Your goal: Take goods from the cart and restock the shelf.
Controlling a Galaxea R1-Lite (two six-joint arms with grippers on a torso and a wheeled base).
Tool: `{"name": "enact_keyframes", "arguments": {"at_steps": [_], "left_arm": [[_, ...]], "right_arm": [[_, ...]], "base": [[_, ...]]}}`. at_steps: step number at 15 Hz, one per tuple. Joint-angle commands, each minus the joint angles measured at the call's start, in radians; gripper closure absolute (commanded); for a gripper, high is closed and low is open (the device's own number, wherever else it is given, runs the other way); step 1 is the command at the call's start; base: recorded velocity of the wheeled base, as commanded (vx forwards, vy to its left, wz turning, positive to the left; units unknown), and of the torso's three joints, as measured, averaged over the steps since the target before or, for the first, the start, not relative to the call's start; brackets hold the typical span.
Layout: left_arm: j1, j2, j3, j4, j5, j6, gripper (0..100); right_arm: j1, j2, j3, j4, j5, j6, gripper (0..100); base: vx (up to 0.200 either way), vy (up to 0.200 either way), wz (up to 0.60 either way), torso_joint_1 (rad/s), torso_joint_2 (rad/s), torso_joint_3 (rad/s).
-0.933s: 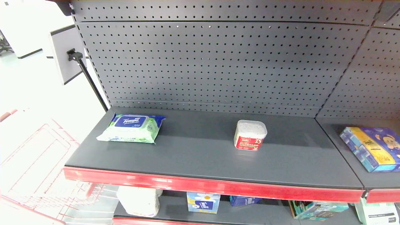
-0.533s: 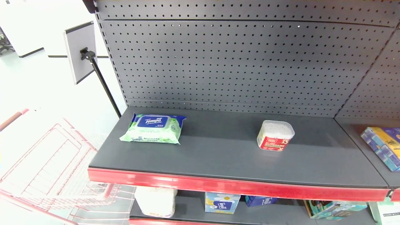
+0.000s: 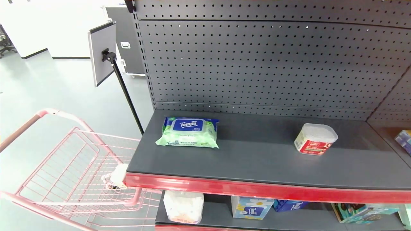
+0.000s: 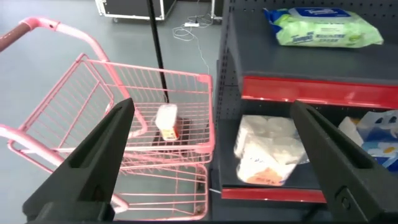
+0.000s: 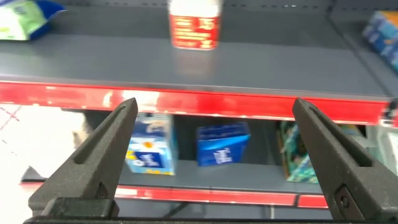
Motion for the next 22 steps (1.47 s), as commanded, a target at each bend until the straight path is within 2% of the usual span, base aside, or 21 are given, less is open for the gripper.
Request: {"name": "enact_keyframes", "arguments": {"at_steps": [1,22], "left_arm": [[0.000,0.000,0.000,-0.001,0.000,0.000,0],[0.000,0.000,0.000,-0.001,0.000,0.000,0]], "right_arm": [[0.000,0.001,0.000,-0.001,0.000,-0.001,0],[0.000,0.001,0.000,0.000,0.000,-0.002,0]], "base": [[0.000,0.200,0.00,-0.002,0.00,0.002],[0.000,0.200,0.00,0.001,0.00,0.003]]}}
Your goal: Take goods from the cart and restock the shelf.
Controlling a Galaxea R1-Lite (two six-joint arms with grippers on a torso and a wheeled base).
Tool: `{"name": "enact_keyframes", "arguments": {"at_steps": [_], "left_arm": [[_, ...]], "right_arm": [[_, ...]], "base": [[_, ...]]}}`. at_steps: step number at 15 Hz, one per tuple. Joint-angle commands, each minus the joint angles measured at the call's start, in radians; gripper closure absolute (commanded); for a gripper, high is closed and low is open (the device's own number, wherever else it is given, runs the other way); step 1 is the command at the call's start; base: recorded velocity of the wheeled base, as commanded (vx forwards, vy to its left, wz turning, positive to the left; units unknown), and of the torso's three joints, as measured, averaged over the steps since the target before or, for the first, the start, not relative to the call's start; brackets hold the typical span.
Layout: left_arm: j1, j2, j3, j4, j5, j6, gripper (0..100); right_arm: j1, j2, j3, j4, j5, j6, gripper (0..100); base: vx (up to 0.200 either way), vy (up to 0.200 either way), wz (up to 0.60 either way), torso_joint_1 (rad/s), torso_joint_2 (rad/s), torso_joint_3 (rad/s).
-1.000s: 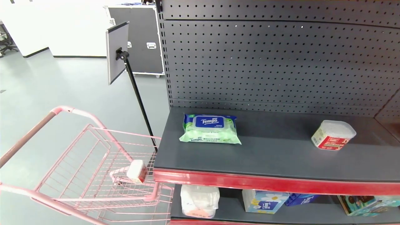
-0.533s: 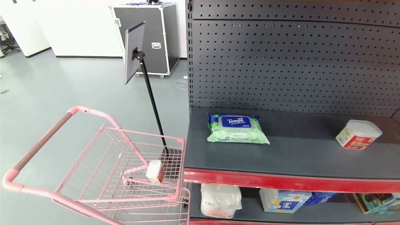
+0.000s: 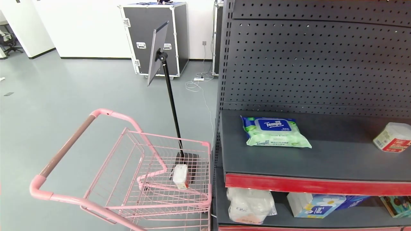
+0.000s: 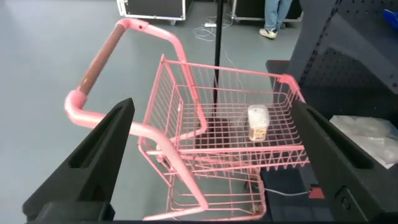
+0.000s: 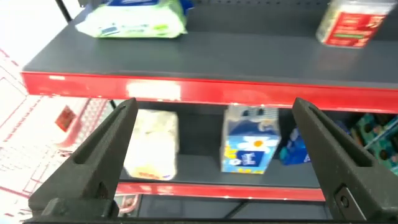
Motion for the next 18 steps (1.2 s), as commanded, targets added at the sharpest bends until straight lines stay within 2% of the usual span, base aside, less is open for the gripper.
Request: {"name": "enact_keyframes", "arguments": {"at_steps": [1,2,9,18], "left_arm": [[0.000,0.000,0.000,0.000,0.000,0.000,0],[0.000,0.000,0.000,0.000,0.000,0.000,0],[0.000,0.000,0.000,0.000,0.000,0.000,0],[0.000,0.000,0.000,0.000,0.000,0.000,0]], "right_arm": [[0.000,0.001,0.000,0.000,0.000,-0.001,0],[0.000,0.001,0.000,0.000,0.000,-0.001,0],[0.000,0.001,0.000,-0.002,-0.001,0.002,0],[0.000,0.001,0.000,-0.002,-0.003,0.004,0]], "base": [[0.000,0.200,0.00,-0.002,0.00,0.002],[0.000,0.200,0.00,-0.002,0.00,0.002],[0.000,0.000,0.00,-0.014,0.03,0.018],[0.000,0.000,0.00,-0.140,0.33,0.192]]}}
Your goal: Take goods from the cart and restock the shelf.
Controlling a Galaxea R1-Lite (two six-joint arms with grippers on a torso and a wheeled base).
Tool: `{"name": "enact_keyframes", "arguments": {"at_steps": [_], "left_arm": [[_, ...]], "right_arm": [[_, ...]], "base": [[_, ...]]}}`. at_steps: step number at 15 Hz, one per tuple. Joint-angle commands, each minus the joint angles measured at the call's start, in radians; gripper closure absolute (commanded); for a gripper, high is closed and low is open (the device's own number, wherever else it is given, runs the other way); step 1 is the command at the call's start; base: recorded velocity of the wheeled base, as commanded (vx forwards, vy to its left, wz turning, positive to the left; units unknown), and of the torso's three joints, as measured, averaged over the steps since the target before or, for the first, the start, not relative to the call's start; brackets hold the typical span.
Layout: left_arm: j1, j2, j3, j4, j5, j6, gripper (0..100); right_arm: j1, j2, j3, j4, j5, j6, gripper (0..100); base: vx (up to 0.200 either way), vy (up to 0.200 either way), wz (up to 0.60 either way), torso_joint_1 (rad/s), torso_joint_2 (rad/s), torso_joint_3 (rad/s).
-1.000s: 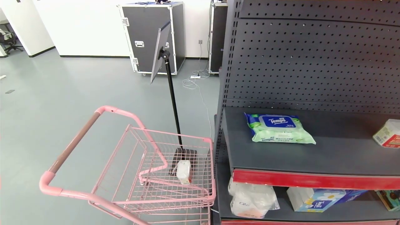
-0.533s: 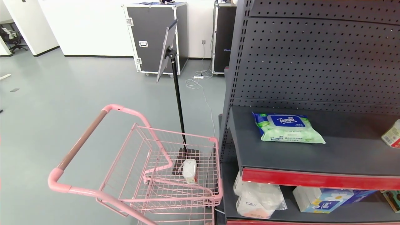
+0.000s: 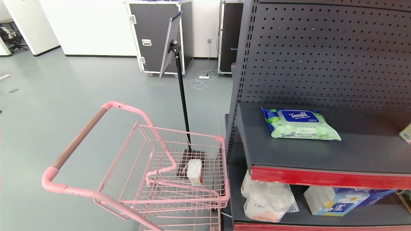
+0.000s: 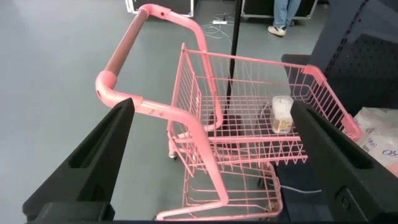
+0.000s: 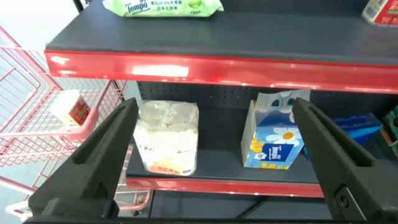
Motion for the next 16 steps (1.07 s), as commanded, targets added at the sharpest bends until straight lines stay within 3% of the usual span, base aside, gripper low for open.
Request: {"name": "enact_keyframes", "arguments": {"at_steps": [1,16], "left_arm": [[0.000,0.000,0.000,-0.001,0.000,0.000,0],[0.000,0.008,0.000,0.001,-0.001,0.003,0]], "right_arm": [[0.000,0.001,0.000,0.000,0.000,0.000,0],[0.000,0.001,0.000,0.000,-0.002,0.003,0]], "base": [[0.000,0.000,0.00,-0.149,0.36,0.217],[0.000,0.000,0.00,-0.148,0.39,0.244]]}}
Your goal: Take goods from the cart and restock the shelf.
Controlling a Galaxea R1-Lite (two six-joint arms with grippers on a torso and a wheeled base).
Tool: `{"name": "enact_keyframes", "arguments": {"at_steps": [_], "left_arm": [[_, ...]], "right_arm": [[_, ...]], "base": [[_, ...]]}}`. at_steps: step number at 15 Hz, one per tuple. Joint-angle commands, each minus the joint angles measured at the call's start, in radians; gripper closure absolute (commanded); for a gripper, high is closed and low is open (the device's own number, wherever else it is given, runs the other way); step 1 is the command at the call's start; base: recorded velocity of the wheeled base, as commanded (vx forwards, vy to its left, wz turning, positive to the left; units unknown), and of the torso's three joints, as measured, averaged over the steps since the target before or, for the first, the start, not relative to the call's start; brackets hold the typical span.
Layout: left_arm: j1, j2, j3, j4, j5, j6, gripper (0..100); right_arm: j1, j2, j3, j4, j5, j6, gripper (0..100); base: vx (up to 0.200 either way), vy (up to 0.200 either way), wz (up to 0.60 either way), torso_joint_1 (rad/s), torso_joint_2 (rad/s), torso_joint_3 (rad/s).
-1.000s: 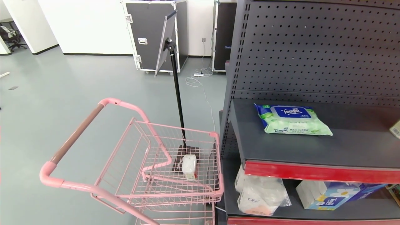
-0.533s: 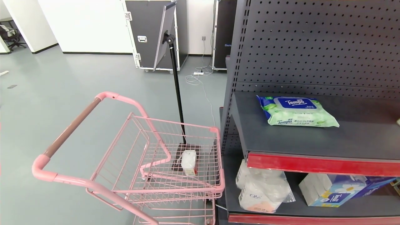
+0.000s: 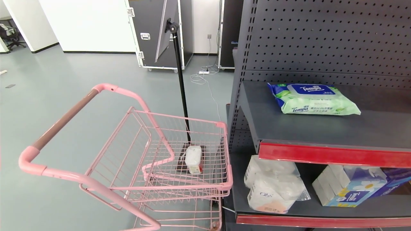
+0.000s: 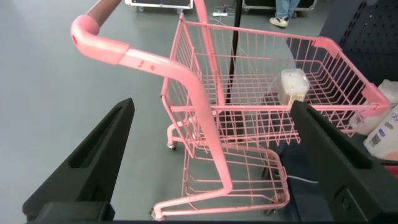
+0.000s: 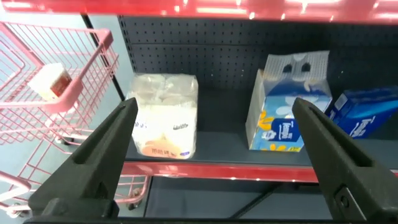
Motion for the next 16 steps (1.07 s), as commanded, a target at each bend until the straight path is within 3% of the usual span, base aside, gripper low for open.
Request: {"name": "enact_keyframes", "arguments": {"at_steps": [1,6,8,9,10,11,13,14,16], "left_arm": [[-0.002,0.007,0.000,-0.001,0.000,0.000,0],[-0.002,-0.002,0.000,-0.002,-0.003,0.003,0],[0.000,-0.004,-0.009,-0.013,-0.049,0.021,0],[-0.005,0.036,-0.080,-0.018,-0.077,0.020,0],[-0.018,0.337,-0.364,-0.008,-0.112,-0.065,0],[-0.038,0.515,-0.531,-0.012,-0.146,-0.115,0],[-0.054,0.723,-0.655,-0.019,-0.184,-0.092,0],[-0.078,0.960,-0.704,-0.065,-0.221,0.004,0],[-0.117,1.122,-0.726,-0.148,-0.224,0.006,0]], "right_arm": [[0.000,0.001,0.000,-0.001,0.000,-0.001,0],[0.000,0.001,0.000,0.000,0.000,-0.001,0],[0.000,0.001,0.000,0.000,0.000,-0.001,0],[0.000,0.001,0.000,0.000,0.000,-0.001,0],[0.000,0.001,0.000,-0.001,0.000,-0.001,0],[0.000,0.001,0.000,0.000,0.000,-0.001,0],[0.000,0.001,0.000,0.000,0.001,-0.004,0],[0.000,0.001,0.000,0.000,0.001,-0.002,0],[0.000,0.001,0.000,0.000,0.001,-0.002,0]], "base": [[0.000,0.000,0.00,-0.178,0.55,0.354],[0.000,0.000,0.00,-0.165,0.54,0.370],[0.000,0.000,0.00,-0.117,0.42,0.308],[0.000,0.000,0.00,-0.061,0.19,0.154],[0.000,0.000,0.00,-0.032,0.10,0.080],[0.000,0.000,0.00,-0.012,0.07,0.041],[0.000,0.000,0.00,0.000,0.00,0.000],[0.000,0.000,0.00,0.000,0.00,0.000],[0.000,0.000,0.00,0.000,0.00,0.000]]}}
